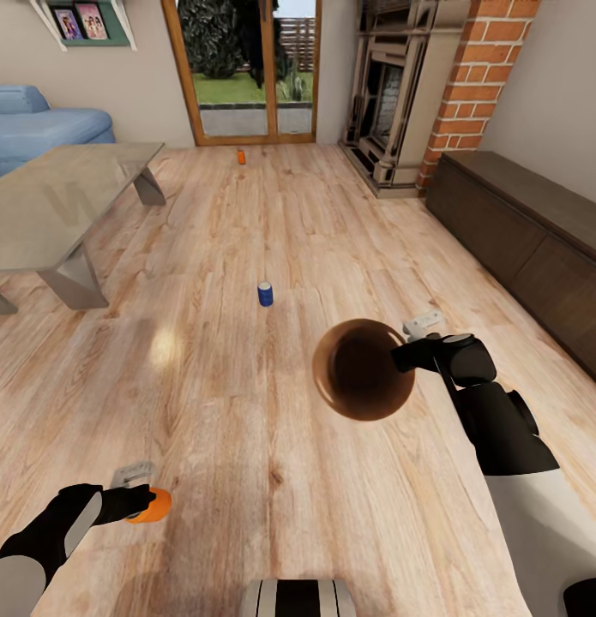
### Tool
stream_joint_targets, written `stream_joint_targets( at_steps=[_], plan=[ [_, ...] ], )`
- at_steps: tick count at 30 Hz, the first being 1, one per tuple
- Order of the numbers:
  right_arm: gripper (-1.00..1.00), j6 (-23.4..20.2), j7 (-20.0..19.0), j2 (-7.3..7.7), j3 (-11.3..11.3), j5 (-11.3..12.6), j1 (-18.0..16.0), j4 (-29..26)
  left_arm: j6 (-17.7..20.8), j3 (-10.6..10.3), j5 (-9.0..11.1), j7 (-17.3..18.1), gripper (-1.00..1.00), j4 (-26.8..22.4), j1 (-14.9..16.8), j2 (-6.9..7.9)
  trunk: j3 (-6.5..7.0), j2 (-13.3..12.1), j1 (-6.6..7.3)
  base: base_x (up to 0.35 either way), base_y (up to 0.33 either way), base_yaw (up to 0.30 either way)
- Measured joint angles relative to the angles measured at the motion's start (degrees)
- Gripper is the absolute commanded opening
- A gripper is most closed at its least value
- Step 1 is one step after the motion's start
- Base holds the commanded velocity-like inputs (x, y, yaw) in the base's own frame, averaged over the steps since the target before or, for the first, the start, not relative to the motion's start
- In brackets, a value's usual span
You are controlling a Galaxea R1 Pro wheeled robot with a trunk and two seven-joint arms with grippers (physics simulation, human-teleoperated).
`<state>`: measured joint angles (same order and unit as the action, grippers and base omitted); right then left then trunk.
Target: Put the three can of soda from the living room inside the tash can in the kitchen.
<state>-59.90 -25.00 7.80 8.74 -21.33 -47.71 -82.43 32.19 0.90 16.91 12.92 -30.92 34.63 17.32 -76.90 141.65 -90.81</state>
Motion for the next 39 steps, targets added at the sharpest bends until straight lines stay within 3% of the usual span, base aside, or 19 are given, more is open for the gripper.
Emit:
stream_joint_targets(
  at_steps=[10, 17, 22, 25, 27, 30, 32, 39],
  plan=[
    [-1.00, -0.02, -1.62, 1.23, -0.07, 0.59, 0.08, 0.12, 0.00, 0.04, 0.03, 1.06, -1.00, -0.03, 0.00, 0.00, 1.79, -4.01, 2.20, 0.000, 0.000, 0.000],
    [-1.00, -0.07, -11.84, 4.54, -1.00, 1.08, 0.10, 0.18, 0.02, 0.06, 0.04, 3.16, -1.00, -0.03, 0.00, 0.00, 3.05, -6.82, 3.73, 0.000, 0.000, 0.000],
    [-1.00, 0.14, -19.47, 5.91, -5.04, 0.45, 0.15, 0.33, 0.85, 0.13, 0.12, 4.15, -1.00, -0.03, 0.00, 0.00, 3.95, -8.82, 4.83, 0.000, 0.000, 0.000],
    [-1.00, 0.96, -23.29, 7.30, -6.18, 0.72, 0.16, 0.43, 3.02, 0.24, 0.20, 8.23, -1.00, -0.07, 0.00, 0.14, 4.49, -10.03, 5.49, 0.000, 0.000, 0.000],
    [-1.00, 2.12, -25.27, 7.93, -6.60, 0.05, 0.20, 0.62, 4.88, 0.37, 0.12, 12.76, -1.00, -0.38, 0.03, 0.65, 4.85, -10.83, 5.93, 0.000, 0.000, 0.000],
    [-1.00, 2.83, -27.57, 8.41, -6.80, 0.57, 0.26, 1.88, 8.13, 0.49, 0.25, 17.48, -1.00, -2.93, 0.09, 2.19, 5.39, -12.03, 6.59, 0.000, 0.000, 0.000],
    [-1.00, 4.36, -28.57, 8.42, -6.87, 0.78, 0.28, 3.74, 11.94, 0.57, 0.31, 19.36, -1.00, -7.56, 0.12, 2.84, 5.75, -12.84, 7.03, 0.000, 0.000, 0.000],
    [-1.00, 5.35, -29.05, 8.48, -6.93, 0.66, 0.67, 6.23, 17.80, 0.60, 0.22, 20.63, -1.00, -14.60, 0.09, 3.08, 7.00, -15.64, 8.56, 0.000, 0.000, 0.000]
  ],
)
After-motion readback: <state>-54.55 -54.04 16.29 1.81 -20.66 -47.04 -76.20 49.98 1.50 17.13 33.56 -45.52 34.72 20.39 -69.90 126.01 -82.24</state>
